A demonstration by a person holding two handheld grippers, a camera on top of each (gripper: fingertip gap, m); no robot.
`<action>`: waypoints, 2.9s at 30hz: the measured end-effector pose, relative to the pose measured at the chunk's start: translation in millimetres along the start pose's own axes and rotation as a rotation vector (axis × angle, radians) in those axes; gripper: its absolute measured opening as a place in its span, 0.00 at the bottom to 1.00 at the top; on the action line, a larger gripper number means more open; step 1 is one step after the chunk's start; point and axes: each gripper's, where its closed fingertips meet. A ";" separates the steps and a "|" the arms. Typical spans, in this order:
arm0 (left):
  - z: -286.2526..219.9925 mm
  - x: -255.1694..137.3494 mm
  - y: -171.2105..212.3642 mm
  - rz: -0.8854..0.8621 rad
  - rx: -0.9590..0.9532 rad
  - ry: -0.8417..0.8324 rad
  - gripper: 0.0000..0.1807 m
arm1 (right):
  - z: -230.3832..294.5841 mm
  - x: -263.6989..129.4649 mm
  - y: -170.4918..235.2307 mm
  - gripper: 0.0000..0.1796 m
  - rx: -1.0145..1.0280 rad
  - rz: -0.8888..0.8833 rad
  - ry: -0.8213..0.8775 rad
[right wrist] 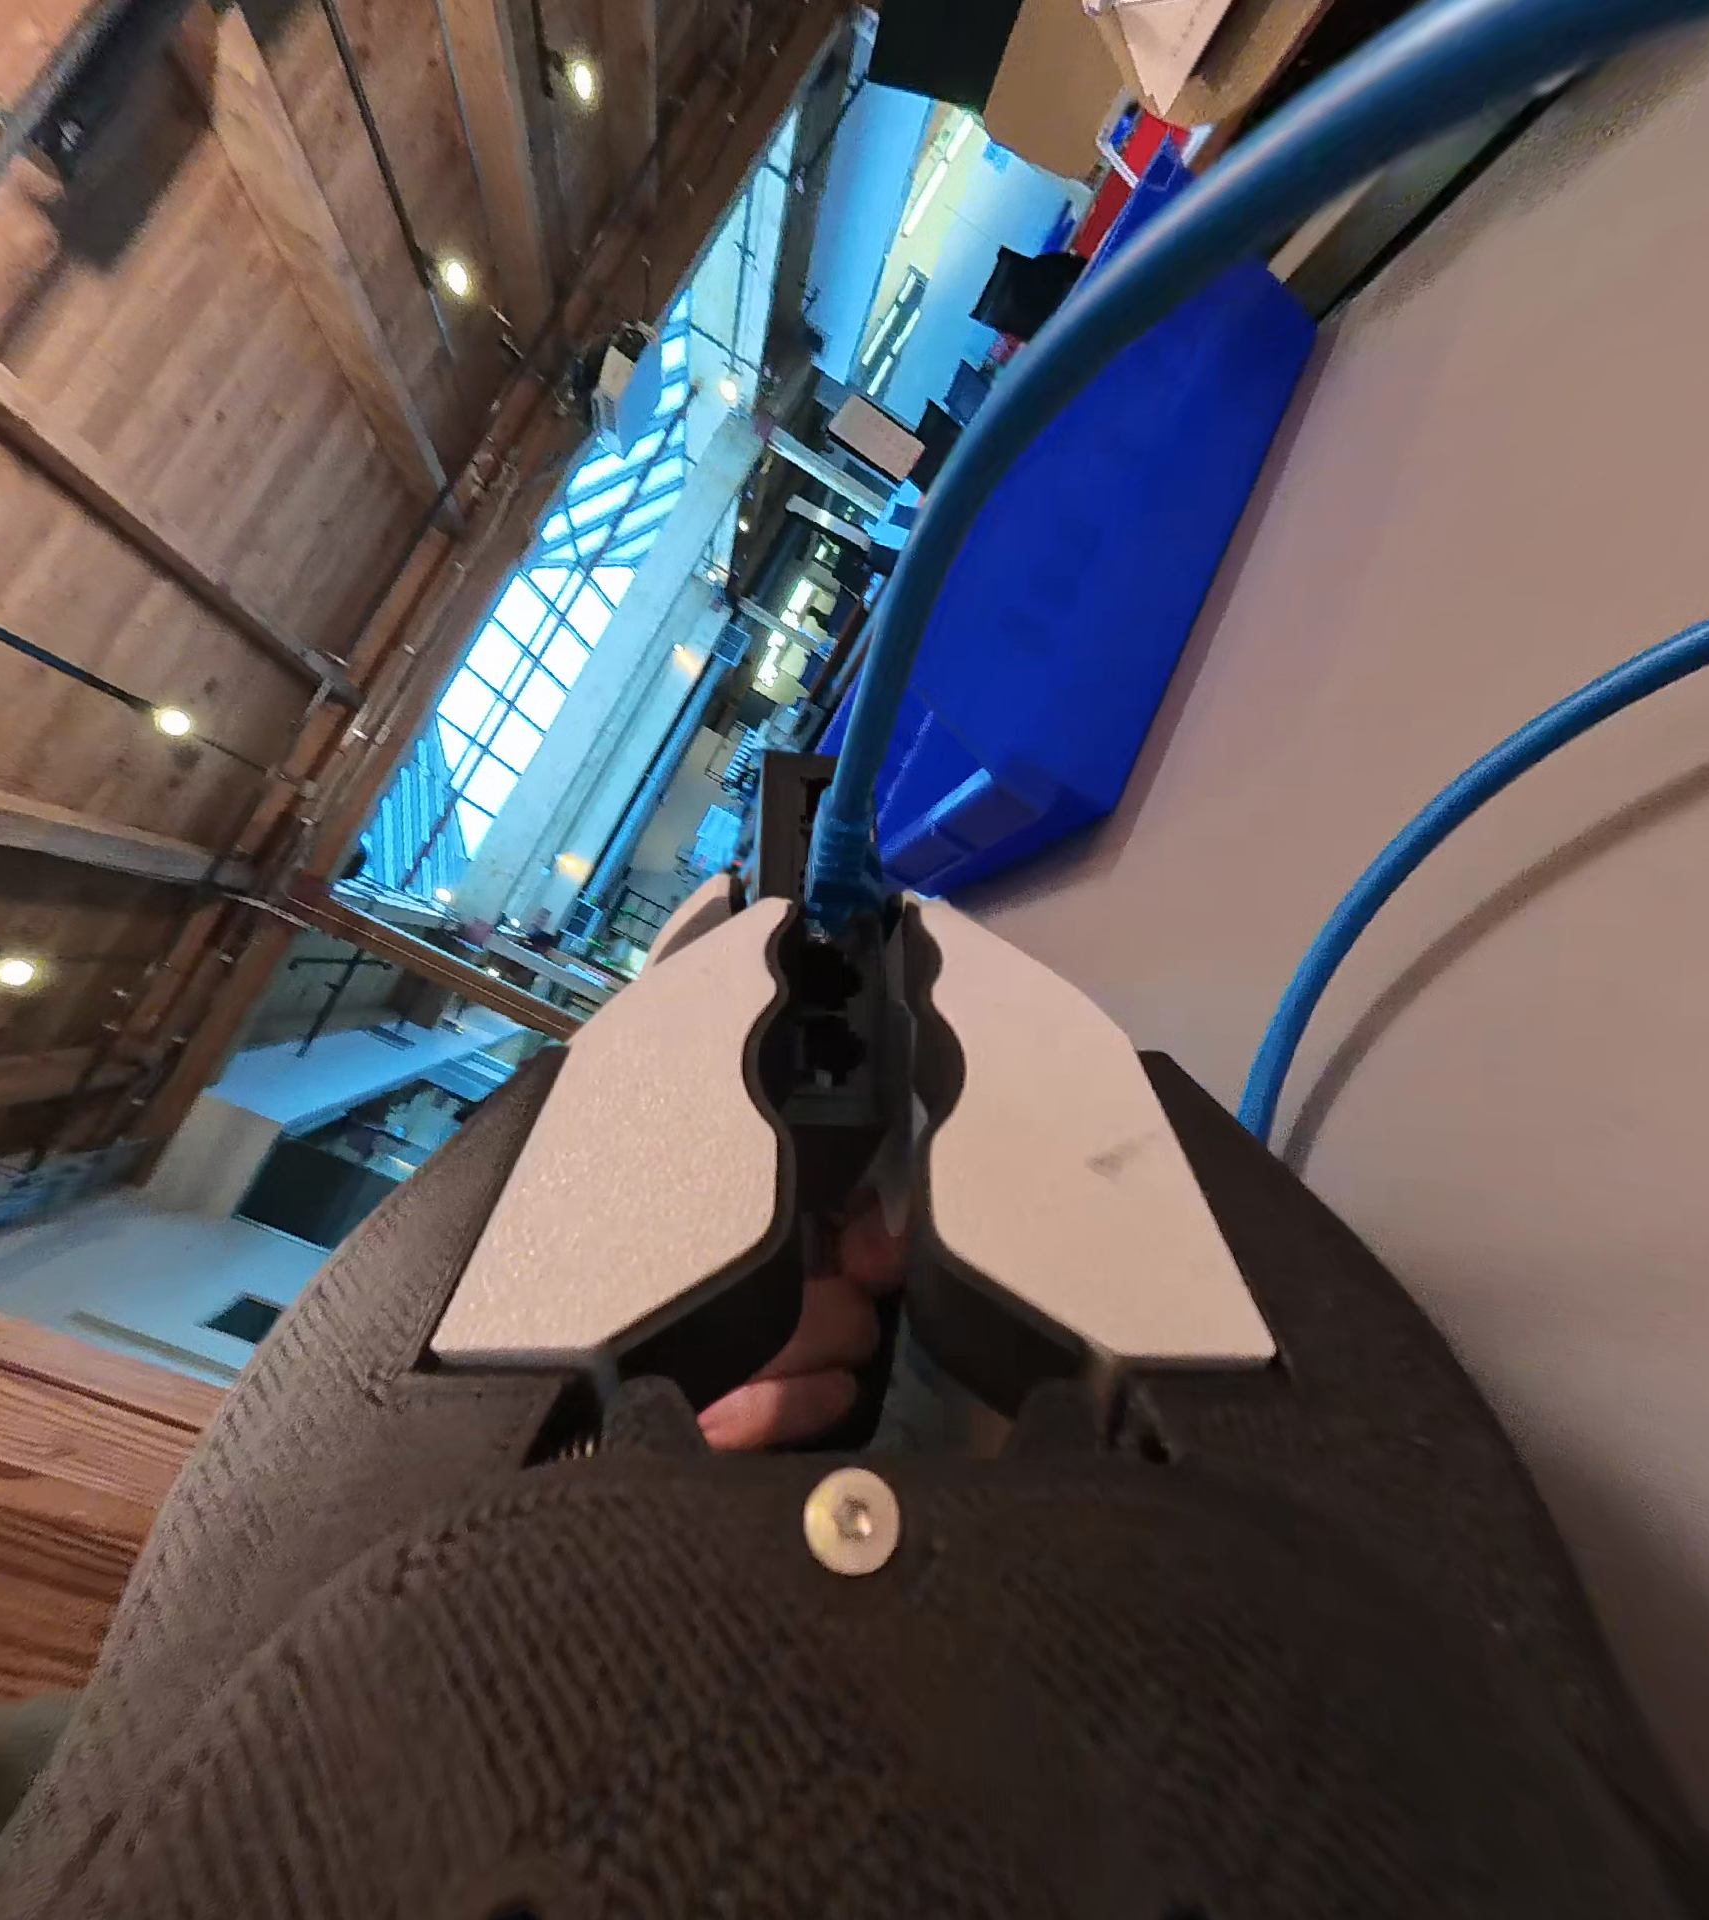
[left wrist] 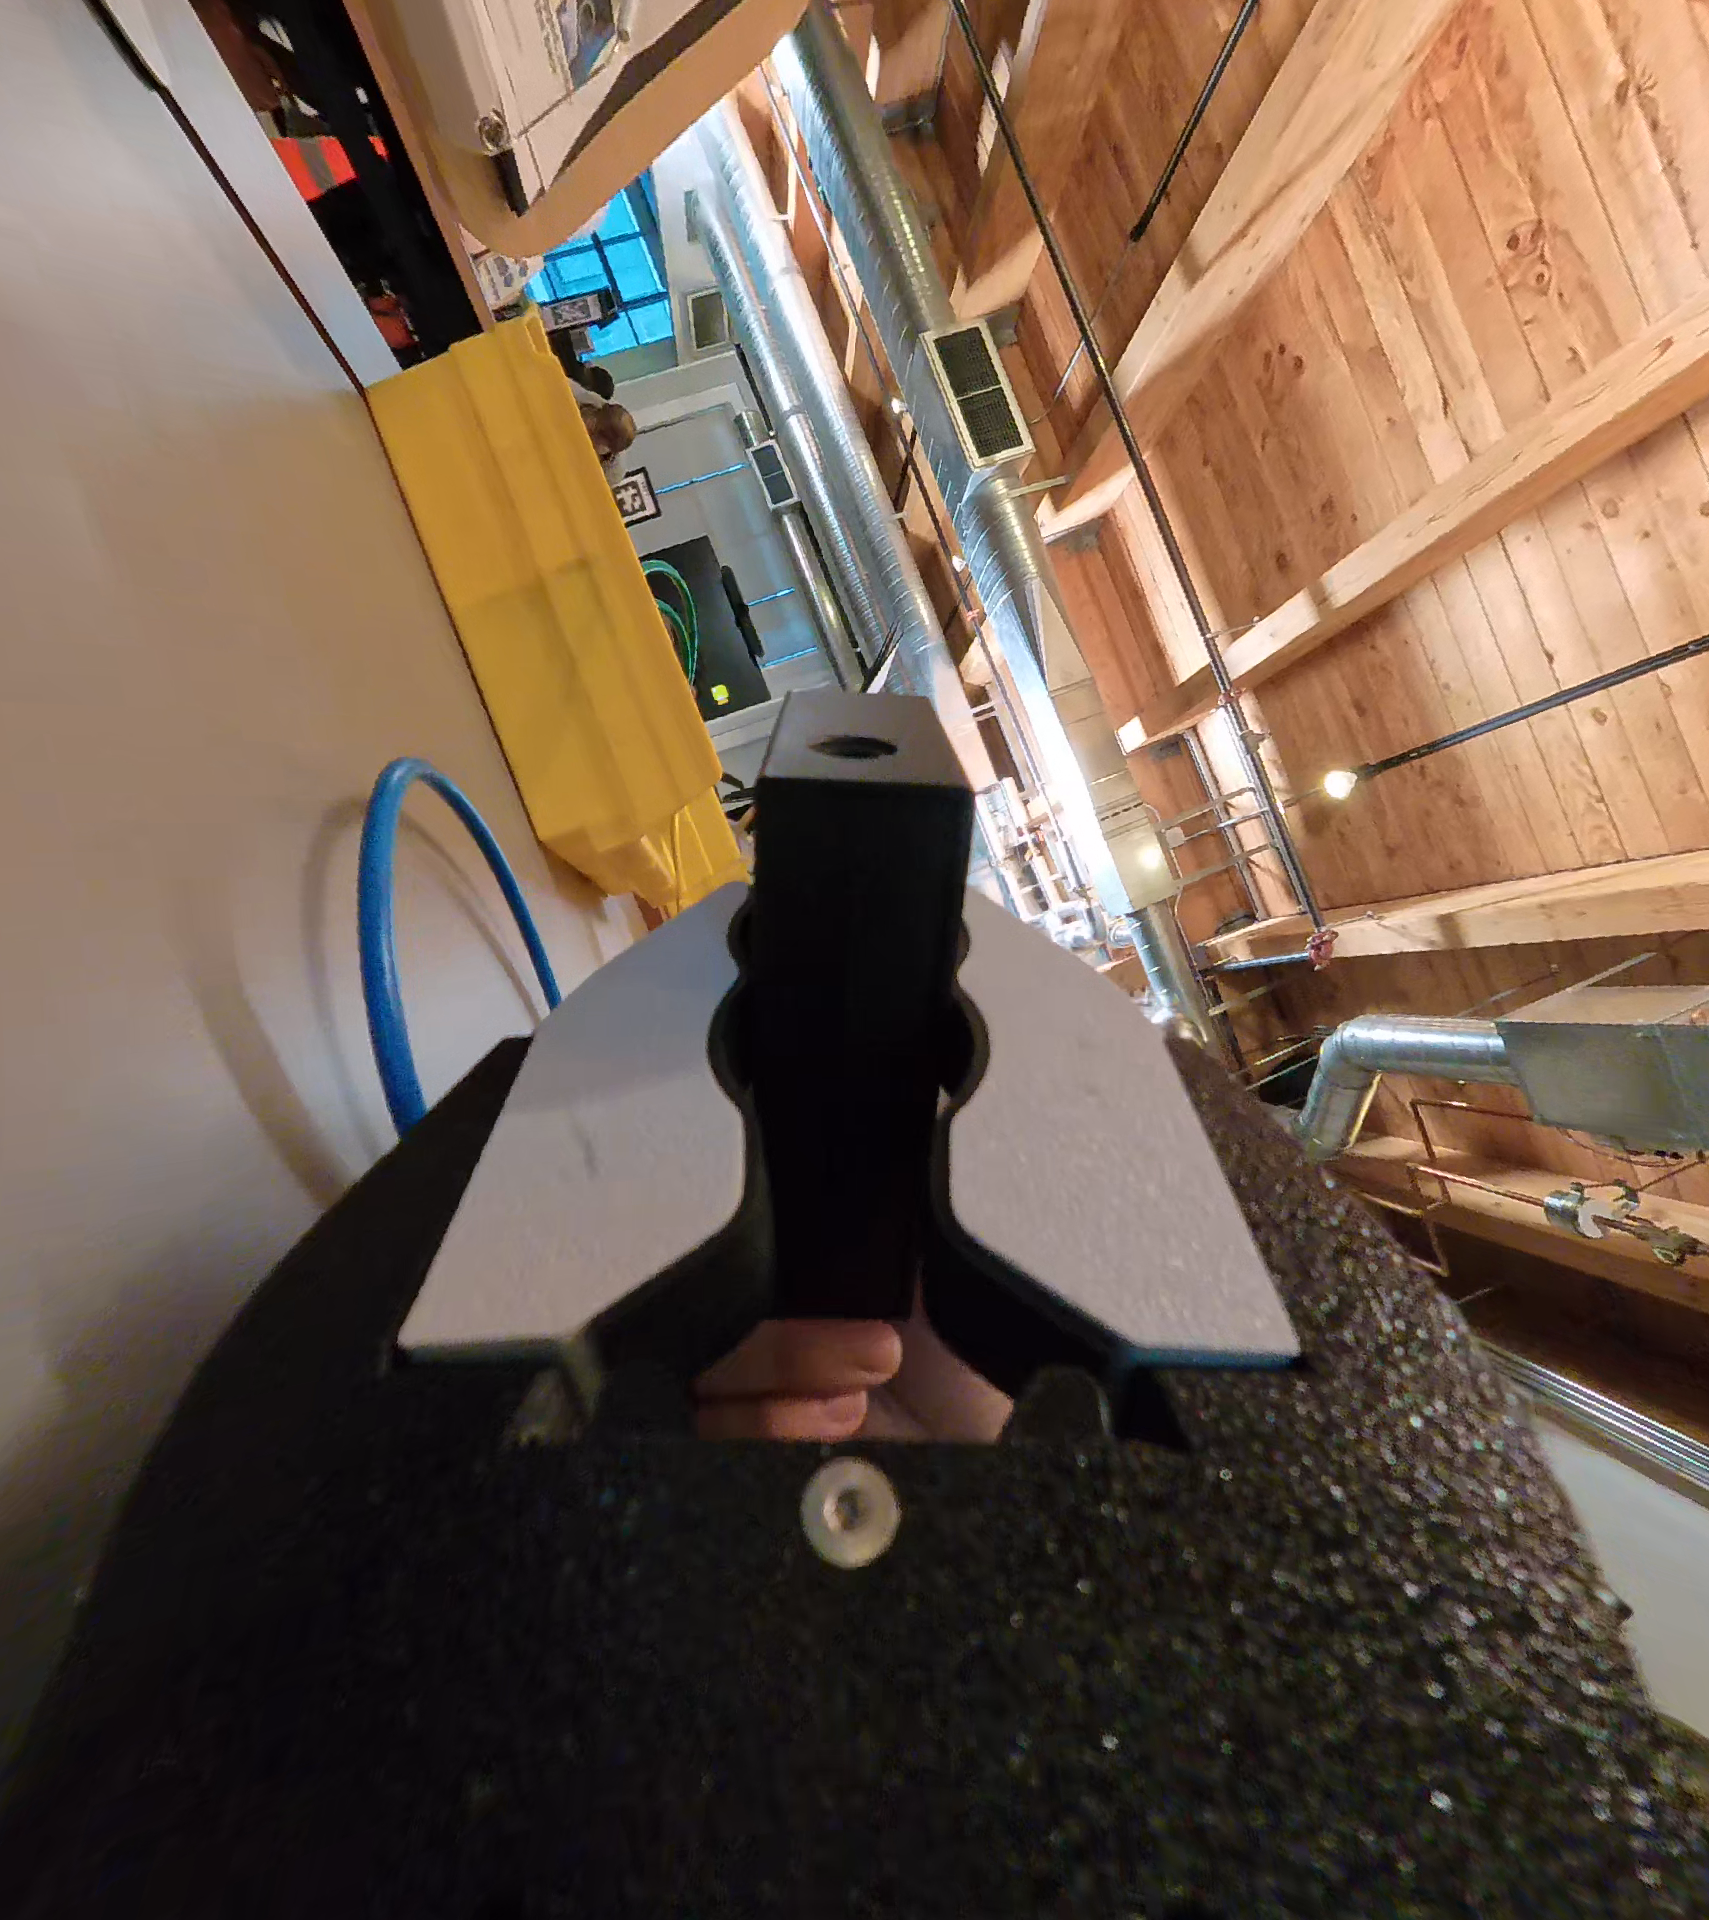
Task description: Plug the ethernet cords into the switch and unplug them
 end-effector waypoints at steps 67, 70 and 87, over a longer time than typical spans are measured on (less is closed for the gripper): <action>-8.5 7.9 17.8 0.162 0.267 0.098 0.16 | 13.3 -12.8 -5.6 0.07 -0.215 -0.089 -0.099; -13.0 6.6 17.9 0.224 0.438 0.074 0.16 | 19.2 -13.3 -5.7 0.07 -0.089 -0.122 -0.195; 4.6 -3.4 9.9 0.142 -0.017 0.060 0.16 | 7.8 -37.3 -44.4 0.07 -0.160 -0.276 -0.081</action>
Point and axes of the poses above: each gripper's, where its closed fingertips meet, x out along the fingers, y out of its underside, z = x × y across the jaws, and after that the axes turned 3 degrees about y, right-handed
